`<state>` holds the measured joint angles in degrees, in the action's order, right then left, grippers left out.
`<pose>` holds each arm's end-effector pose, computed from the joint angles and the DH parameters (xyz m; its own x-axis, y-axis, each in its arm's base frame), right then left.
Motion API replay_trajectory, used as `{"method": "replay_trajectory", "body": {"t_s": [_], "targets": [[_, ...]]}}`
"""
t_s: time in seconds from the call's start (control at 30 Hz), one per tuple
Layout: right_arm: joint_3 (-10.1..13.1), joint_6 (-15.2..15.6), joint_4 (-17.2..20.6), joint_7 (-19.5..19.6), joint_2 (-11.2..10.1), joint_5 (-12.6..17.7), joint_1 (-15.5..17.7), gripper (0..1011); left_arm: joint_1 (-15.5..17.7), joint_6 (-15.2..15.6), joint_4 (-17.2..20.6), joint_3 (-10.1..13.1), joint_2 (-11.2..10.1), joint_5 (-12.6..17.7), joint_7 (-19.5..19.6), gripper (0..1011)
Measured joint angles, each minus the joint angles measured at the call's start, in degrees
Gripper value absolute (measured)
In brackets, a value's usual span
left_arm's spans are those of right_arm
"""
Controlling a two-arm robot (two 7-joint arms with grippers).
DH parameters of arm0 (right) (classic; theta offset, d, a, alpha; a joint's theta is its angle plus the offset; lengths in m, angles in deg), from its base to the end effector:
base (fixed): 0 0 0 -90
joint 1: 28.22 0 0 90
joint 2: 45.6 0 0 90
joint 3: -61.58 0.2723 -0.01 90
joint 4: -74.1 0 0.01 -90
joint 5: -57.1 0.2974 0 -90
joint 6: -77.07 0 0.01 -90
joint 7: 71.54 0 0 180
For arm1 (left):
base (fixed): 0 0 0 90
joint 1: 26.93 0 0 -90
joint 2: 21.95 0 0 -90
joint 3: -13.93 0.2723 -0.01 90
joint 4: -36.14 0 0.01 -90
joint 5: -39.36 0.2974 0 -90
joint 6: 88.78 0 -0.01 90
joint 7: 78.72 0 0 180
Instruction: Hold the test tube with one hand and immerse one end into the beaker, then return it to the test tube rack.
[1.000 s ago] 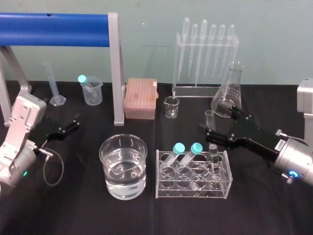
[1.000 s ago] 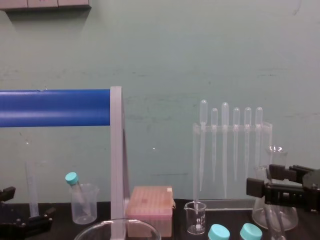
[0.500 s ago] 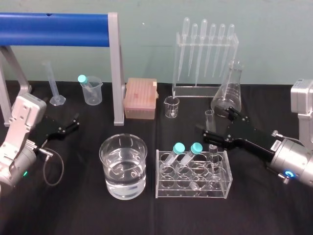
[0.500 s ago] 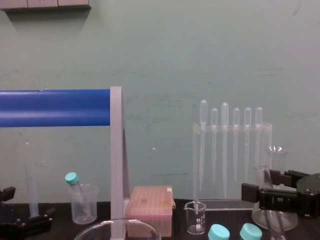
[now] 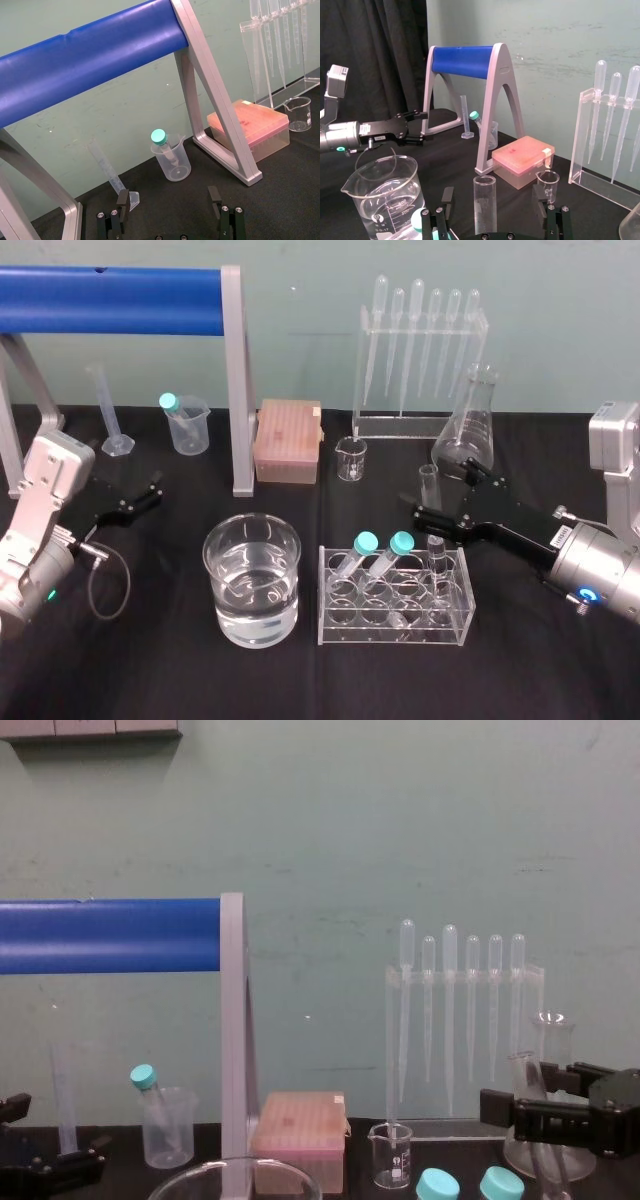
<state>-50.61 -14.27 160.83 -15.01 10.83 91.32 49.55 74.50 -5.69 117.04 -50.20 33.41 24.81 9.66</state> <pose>0.3532 -0.0662 -0.2464 0.7657 -0.6432 0.0021 0.6428 0.7650 -0.0386 0.3444 0.0756 -0.2859 0.2924 0.8803 0.3736 -0.9552 0.2875 0.0703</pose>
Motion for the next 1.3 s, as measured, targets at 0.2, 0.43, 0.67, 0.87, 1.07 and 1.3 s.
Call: {"method": "replay_trajectory", "body": {"t_s": [0.2,0.43,0.67,0.87,1.07,1.3], "targets": [[0.0,0.0,0.0,0.0,0.0,0.0,0.0,1000,0.0,0.0,0.0,0.0,0.0,0.0,0.0,1000],[0.0,0.0,0.0,0.0,-0.1,0.1,0.0,934,0.0,0.0,0.0,0.0,0.0,0.0,0.0,1000],[0.0,0.0,0.0,0.0,-0.1,0.1,0.0,735,0.0,0.0,0.0,0.0,0.0,0.0,0.0,1000],[0.0,0.0,0.1,0.0,-0.1,0.1,0.0,565,0.0,0.0,0.0,0.0,0.0,0.0,0.0,1000],[0.0,-0.1,0.1,0.0,-0.1,0.1,0.1,362,0.0,0.0,0.0,0.0,0.0,0.0,0.0,1000],[0.0,-0.1,0.1,-0.1,-0.1,0.2,0.1,228,0.0,0.0,0.0,0.0,0.0,0.0,0.0,1000]]}}
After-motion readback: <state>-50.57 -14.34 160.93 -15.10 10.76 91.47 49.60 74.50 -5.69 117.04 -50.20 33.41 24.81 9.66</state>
